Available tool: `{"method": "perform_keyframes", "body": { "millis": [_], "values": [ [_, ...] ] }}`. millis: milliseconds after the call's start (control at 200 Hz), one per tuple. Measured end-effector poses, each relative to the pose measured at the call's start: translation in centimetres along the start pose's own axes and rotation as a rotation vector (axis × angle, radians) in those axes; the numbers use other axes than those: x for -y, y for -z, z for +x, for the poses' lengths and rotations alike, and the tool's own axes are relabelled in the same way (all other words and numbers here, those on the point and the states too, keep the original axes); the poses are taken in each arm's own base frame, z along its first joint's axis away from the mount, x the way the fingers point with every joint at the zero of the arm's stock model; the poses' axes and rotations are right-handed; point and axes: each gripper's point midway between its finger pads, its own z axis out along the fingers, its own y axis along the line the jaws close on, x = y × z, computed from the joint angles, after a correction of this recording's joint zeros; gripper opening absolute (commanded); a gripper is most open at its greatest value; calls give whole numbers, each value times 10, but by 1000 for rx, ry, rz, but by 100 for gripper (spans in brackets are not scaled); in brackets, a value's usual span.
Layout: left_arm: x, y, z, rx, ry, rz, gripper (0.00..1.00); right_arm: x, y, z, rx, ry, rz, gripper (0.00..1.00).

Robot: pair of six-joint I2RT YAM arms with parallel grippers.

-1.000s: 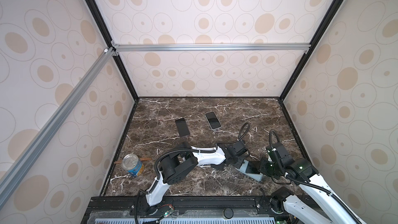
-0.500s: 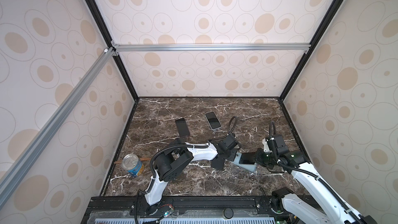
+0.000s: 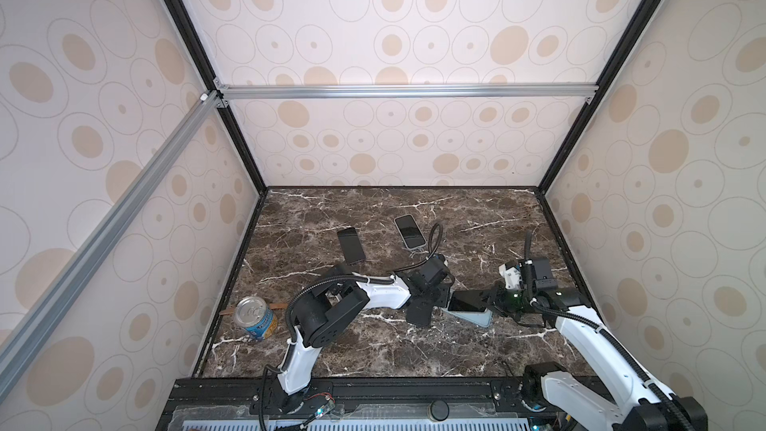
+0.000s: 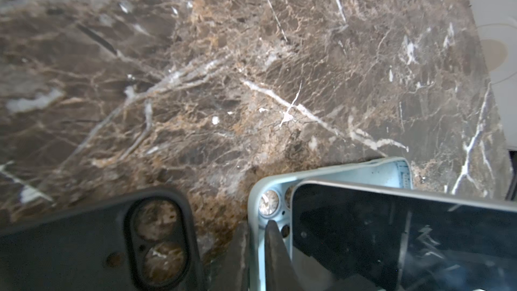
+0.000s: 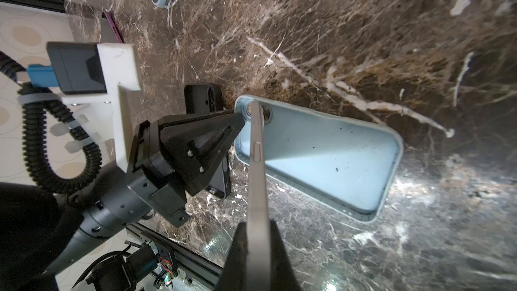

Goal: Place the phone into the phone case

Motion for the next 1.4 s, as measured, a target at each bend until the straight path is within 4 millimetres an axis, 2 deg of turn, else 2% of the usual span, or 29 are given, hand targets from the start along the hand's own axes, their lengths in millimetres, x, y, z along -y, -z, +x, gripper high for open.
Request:
{"method": "perform_keyframes", "body": {
  "millis": [285, 675, 890, 1185, 1300, 1400],
  "values": [
    [0, 6, 8, -10, 25, 24, 20, 7, -9, 2, -2, -44, -66, 0],
    [-6, 7, 3, 11, 41, 29, 21, 14, -19, 2, -11, -82, -112, 1],
    [-4, 7, -3, 28, 44, 42, 21, 17, -25, 0, -22, -94, -114, 15],
    [-2, 7, 1, 12, 43, 58, 21, 45, -39, 8, -50, -142, -1, 34],
    [-2, 7, 5, 0, 42, 63, 21, 59, -42, 16, -67, -168, 57, 37],
    [0, 6, 7, -6, 40, 68, 21, 65, -42, 19, -74, -183, 89, 44]
  ]
}}
